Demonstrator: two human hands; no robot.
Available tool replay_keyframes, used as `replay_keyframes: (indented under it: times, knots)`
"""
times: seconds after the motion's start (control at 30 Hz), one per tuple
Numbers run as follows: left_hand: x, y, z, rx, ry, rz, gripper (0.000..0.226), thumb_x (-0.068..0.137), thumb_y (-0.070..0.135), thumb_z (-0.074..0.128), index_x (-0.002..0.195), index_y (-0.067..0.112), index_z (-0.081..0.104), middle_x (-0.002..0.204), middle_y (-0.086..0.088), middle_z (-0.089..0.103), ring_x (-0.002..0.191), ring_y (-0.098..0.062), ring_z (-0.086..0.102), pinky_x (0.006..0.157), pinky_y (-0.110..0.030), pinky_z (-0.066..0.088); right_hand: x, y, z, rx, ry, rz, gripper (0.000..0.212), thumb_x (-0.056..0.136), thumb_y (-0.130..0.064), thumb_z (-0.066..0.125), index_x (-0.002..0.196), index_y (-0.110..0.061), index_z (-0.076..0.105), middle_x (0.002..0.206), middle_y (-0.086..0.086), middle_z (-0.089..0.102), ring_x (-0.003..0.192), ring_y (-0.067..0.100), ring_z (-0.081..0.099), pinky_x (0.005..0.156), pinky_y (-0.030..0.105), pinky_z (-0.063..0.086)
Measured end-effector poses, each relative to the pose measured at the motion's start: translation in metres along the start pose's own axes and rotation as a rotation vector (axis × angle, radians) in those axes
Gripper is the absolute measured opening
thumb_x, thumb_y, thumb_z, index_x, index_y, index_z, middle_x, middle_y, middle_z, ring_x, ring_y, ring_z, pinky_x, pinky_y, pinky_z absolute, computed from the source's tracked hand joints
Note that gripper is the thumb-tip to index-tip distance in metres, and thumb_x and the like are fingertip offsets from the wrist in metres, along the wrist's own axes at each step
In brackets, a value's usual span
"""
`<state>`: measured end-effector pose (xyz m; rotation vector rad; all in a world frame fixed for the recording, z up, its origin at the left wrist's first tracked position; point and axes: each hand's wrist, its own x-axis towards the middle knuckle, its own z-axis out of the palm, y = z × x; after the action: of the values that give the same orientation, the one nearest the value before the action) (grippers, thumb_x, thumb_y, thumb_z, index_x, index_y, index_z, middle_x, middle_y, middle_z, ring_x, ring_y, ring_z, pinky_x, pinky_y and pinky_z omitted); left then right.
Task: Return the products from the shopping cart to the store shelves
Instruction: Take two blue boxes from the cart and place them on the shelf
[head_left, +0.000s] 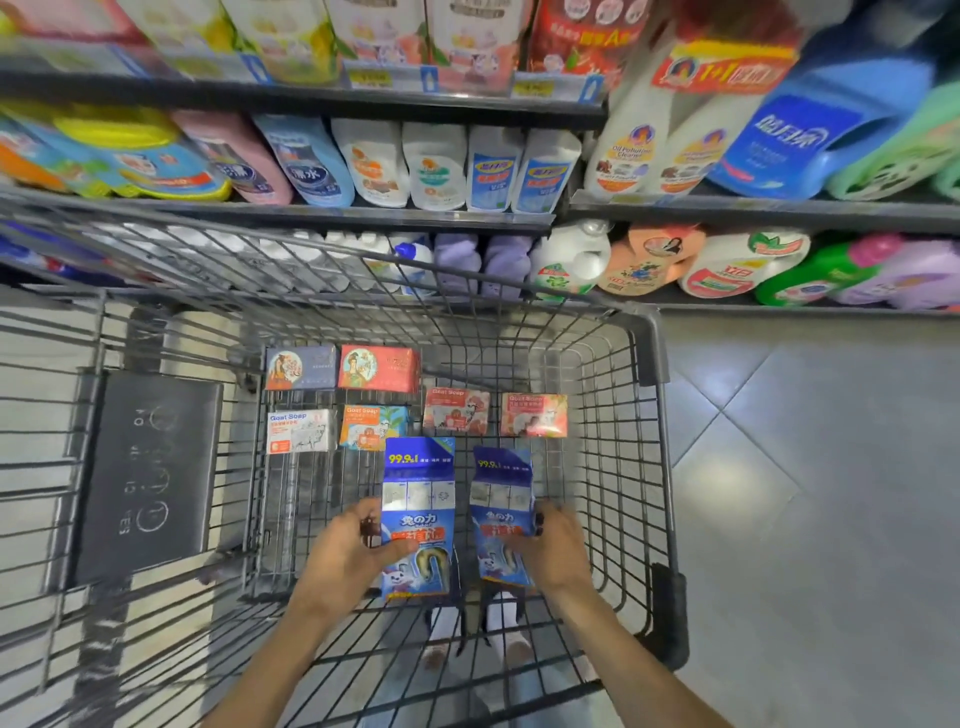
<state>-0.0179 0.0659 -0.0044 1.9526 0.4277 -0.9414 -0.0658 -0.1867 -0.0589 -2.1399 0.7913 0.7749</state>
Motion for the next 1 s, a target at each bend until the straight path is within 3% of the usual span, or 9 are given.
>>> replay_keyframes:
  times: [0.17,0.27,0.37,0.5,0.6,0.67,0.77,0.87,1.0]
  knots:
    - [-0.033,0.040,-0.012,-0.065,-0.006,0.125,0.043,0.070,0.026,0.090,0.108,0.033,0.069,0.098,-0.005,0.076,0.091,-0.023,0.073,0.081,-0.040,0.061,-0.042,-0.024,-0.052,0.211,0.051,-0.125,0.027,0.076,-0.020,0.081,0.099,-0.028,0.071,0.100,-0.010,0.058,0.095,0.011,0.062,0.084,0.028,0.054]
    - [-0.054,0.074,-0.021,-0.055,0.014,0.199,0.050,0.070,0.023,0.090,0.114,0.030,0.067,0.097,-0.023,0.068,0.086,-0.029,0.066,0.077,-0.018,0.057,-0.072,-0.043,-0.093,0.328,0.024,-0.155,0.034,0.068,-0.036,0.083,0.099,-0.030,0.069,0.102,-0.006,0.063,0.096,0.018,0.064,0.088,0.041,0.055]
    - [-0.075,0.121,-0.036,-0.096,0.015,0.266,0.049,0.071,0.020,0.089,0.109,0.033,0.062,0.092,-0.005,0.061,0.089,-0.017,0.056,0.073,-0.010,0.048,-0.097,-0.066,-0.139,0.405,0.019,-0.238,0.042,0.059,-0.045,0.091,0.095,-0.032,0.073,0.098,-0.001,0.075,0.094,0.024,0.072,0.087,0.050,0.057]
    - [-0.103,0.179,-0.054,-0.032,0.120,0.380,0.051,0.077,0.029,0.086,0.113,0.035,0.051,0.099,0.017,0.061,0.091,0.000,0.059,0.080,0.000,0.045,-0.125,-0.098,-0.199,0.509,0.080,-0.304,0.035,0.075,-0.010,0.085,0.097,-0.032,0.068,0.090,-0.011,0.077,0.083,0.001,0.071,0.072,0.019,0.054]
    - [-0.119,0.216,-0.071,-0.032,0.137,0.437,0.049,0.076,0.023,0.087,0.117,0.023,0.061,0.099,0.004,0.075,0.093,-0.015,0.072,0.077,-0.025,0.059,-0.142,-0.127,-0.243,0.513,0.139,-0.410,0.040,0.072,-0.018,0.088,0.105,-0.031,0.069,0.096,-0.016,0.076,0.087,-0.006,0.069,0.076,0.017,0.052]
    - [-0.145,0.267,-0.097,-0.018,0.178,0.539,0.053,0.073,0.015,0.089,0.119,0.020,0.063,0.092,0.007,0.078,0.082,-0.009,0.074,0.069,-0.032,0.061,-0.172,-0.165,-0.291,0.529,0.205,-0.519,0.042,0.073,-0.006,0.085,0.106,-0.025,0.067,0.095,-0.011,0.076,0.077,-0.011,0.067,0.068,0.009,0.048]
    - [-0.181,0.320,-0.120,-0.009,0.180,0.656,0.049,0.073,0.013,0.088,0.113,0.026,0.062,0.090,0.025,0.074,0.081,0.006,0.069,0.066,-0.015,0.055,-0.200,-0.199,-0.340,0.547,0.277,-0.609,0.044,0.071,0.003,0.084,0.104,-0.020,0.065,0.094,-0.003,0.076,0.084,-0.002,0.070,0.073,0.012,0.053]
    - [-0.208,0.364,-0.141,0.010,0.217,0.745,0.049,0.074,0.019,0.088,0.115,0.025,0.063,0.094,0.018,0.077,0.087,-0.001,0.072,0.067,-0.014,0.055,-0.222,-0.228,-0.380,0.530,0.295,-0.691,0.041,0.073,-0.006,0.085,0.107,-0.017,0.065,0.100,-0.004,0.077,0.097,0.014,0.072,0.083,0.028,0.058]
    - [-0.247,0.420,-0.160,-0.013,0.270,0.861,0.047,0.077,0.018,0.085,0.116,0.028,0.060,0.102,0.008,0.075,0.089,-0.001,0.072,0.067,-0.014,0.055,-0.252,-0.267,-0.435,0.596,0.324,-0.785,0.041,0.077,-0.008,0.083,0.112,-0.014,0.064,0.106,0.000,0.075,0.097,0.010,0.071,0.080,0.026,0.059]
